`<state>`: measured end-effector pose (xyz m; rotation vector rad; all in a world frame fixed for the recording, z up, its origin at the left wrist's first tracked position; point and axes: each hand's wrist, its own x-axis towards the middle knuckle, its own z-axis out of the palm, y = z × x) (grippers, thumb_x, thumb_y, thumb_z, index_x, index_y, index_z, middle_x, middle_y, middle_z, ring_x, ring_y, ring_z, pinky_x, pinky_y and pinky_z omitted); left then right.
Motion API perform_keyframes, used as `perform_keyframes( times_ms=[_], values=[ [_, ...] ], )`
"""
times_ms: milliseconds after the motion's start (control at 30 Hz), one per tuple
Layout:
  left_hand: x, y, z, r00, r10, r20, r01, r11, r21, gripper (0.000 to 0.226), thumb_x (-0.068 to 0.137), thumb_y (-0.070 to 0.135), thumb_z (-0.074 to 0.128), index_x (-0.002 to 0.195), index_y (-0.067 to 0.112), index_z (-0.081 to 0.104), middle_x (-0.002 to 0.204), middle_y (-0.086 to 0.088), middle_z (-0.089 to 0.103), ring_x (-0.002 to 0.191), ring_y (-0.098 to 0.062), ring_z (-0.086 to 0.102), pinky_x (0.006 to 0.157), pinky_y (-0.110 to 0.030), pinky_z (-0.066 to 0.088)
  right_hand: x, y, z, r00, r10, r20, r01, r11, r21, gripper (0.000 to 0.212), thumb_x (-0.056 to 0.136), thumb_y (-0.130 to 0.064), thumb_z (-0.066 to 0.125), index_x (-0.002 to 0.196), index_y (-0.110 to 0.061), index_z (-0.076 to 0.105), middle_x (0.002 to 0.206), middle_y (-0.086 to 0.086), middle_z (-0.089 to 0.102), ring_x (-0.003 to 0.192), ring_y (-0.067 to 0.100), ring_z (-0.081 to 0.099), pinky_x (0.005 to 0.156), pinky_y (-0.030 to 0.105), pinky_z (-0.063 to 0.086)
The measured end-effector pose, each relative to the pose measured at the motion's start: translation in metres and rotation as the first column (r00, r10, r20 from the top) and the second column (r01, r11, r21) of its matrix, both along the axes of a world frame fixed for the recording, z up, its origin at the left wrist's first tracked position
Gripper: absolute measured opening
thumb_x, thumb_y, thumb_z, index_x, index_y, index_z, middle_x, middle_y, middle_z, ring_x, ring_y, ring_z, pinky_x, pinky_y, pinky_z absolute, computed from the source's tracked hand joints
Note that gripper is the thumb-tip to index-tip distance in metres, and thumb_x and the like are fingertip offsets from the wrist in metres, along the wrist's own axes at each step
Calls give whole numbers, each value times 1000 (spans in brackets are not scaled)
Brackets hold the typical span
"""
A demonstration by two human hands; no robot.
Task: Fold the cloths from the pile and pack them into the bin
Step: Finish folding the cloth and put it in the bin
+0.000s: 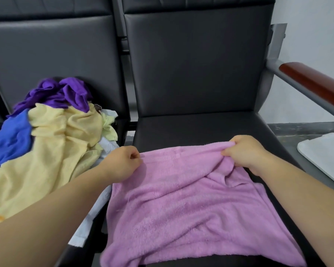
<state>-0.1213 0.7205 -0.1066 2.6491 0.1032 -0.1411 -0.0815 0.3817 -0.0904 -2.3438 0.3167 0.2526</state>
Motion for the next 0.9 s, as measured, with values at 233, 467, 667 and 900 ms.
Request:
perform_keyframes(
  times_ms=[233,467,667,900],
  values=[
    [5,0,-7,1000,10,23,-10,1000,8,17,97,33,61,83,23,64,81,9,66,76,-7,60,61,-21,40,6,1,-8,999,-39,-18,41,990,133,19,79,-25,68,73,-11,56,68,7,52,66,24,45,62,37,38],
    [9,7,-9,997,82,2,-82,997,-12,14,99,25,55,85,20,57,80,0,64,73,-17,58,63,-30,44,11,1,-22,990,-3,143,24,988,-150,22,100,-17,47,79,-10,49,83,8,56,69,22,48,58,34,35],
    [16,2,-16,989,145,20,-144,989,-33,16,104,29,48,94,18,55,82,-7,64,73,-19,58,62,-31,43,13,4,-32,984,-20,176,65,965,-253,22,104,-23,42,85,-13,47,87,7,57,70,23,51,57,34,38],
    [27,6,-24,983,183,5,-184,983,3,16,102,31,49,92,20,53,83,-3,63,82,-22,61,69,-34,41,23,8,-34,996,-6,87,38,929,-367,11,103,-20,43,95,-13,47,94,8,59,74,23,55,55,32,36]
  ],
)
